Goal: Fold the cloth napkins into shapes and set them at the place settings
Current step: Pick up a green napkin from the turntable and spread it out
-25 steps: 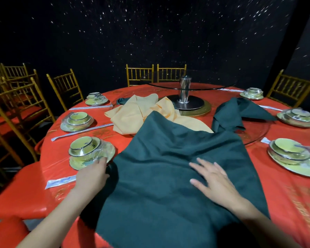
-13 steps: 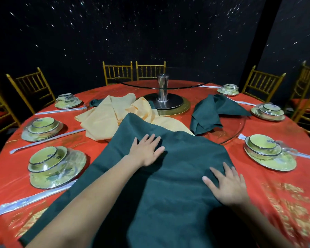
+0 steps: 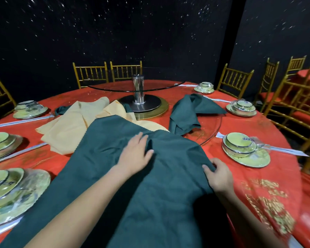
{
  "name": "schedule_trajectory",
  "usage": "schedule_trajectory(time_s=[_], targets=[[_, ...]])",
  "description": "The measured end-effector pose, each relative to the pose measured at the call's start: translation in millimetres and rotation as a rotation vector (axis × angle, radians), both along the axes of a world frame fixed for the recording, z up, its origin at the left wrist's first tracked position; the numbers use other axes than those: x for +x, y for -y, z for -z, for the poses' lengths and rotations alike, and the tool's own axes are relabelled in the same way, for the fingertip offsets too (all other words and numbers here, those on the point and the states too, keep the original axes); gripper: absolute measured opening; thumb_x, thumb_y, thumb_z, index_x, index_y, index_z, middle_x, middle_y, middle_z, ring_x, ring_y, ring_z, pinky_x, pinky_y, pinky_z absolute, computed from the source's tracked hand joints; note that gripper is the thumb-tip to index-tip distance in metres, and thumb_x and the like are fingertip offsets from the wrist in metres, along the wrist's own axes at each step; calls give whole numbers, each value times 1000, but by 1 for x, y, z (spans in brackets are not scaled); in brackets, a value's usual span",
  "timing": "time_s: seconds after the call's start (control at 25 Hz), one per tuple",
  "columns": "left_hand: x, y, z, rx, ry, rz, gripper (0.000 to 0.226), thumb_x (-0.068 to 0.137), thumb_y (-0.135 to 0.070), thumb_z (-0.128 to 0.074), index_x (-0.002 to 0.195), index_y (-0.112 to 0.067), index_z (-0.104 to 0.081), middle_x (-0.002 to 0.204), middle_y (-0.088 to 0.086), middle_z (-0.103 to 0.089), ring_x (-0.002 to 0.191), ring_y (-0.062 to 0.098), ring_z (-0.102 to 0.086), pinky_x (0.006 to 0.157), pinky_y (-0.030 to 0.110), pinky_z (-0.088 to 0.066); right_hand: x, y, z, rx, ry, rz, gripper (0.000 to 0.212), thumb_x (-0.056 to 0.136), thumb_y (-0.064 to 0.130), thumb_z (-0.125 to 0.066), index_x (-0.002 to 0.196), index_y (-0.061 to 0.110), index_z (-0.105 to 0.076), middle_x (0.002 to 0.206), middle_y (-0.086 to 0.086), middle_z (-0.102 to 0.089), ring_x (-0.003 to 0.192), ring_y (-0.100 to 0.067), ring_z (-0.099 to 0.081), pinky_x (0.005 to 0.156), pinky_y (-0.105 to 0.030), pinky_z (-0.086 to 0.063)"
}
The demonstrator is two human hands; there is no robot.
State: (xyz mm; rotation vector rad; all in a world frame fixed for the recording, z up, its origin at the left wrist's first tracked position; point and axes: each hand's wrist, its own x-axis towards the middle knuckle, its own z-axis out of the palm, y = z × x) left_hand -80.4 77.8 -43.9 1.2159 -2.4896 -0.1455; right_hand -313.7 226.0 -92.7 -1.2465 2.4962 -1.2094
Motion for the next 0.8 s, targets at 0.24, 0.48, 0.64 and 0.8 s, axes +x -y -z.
schedule_trajectory(time_s=[0.24, 0.48, 0.64, 0.8], targets=[[-35, -70, -2, 705, -759, -39, 65, 79, -45, -69, 129, -13, -43, 98, -5, -64, 91, 14, -62, 90, 37, -50, 51, -4, 2, -169, -172, -627, 47, 70, 0, -48, 106, 29, -58, 141, -14, -37, 129, -17, -44, 103, -6, -24], [-40, -71, -6, 664, -880, -179, 30, 84, -13, -67, 108, -8, -49, 88, -8, -61, 83, 11, -60, 75, 23, -48, 76, -23, -8, -154, 215, -516, 21, 78, 43, -67, 95, 35, -58, 138, 6, -45, 107, 1, -58, 90, -16, -44], [-35, -66, -6, 777, -1035, -193, 29, 87, -5, -62, 114, -1, -52, 85, 3, -69, 73, 14, -66, 64, 22, -54, 72, -13, -15, -19, 459, -254, 52, 77, 40, -74, 118, 19, -50, 100, 3, -63, 87, -9, -63, 83, -24, -48], [-38, -67, -7, 860, -1021, -137, 41, 87, -10, -64, 123, 0, -47, 91, 13, -71, 83, 29, -69, 80, 45, -55, 81, -5, -29, -142, 580, -353, 14, 75, 17, -78, 72, 11, -66, 57, 12, -56, 55, -1, -48, 57, -15, -40]])
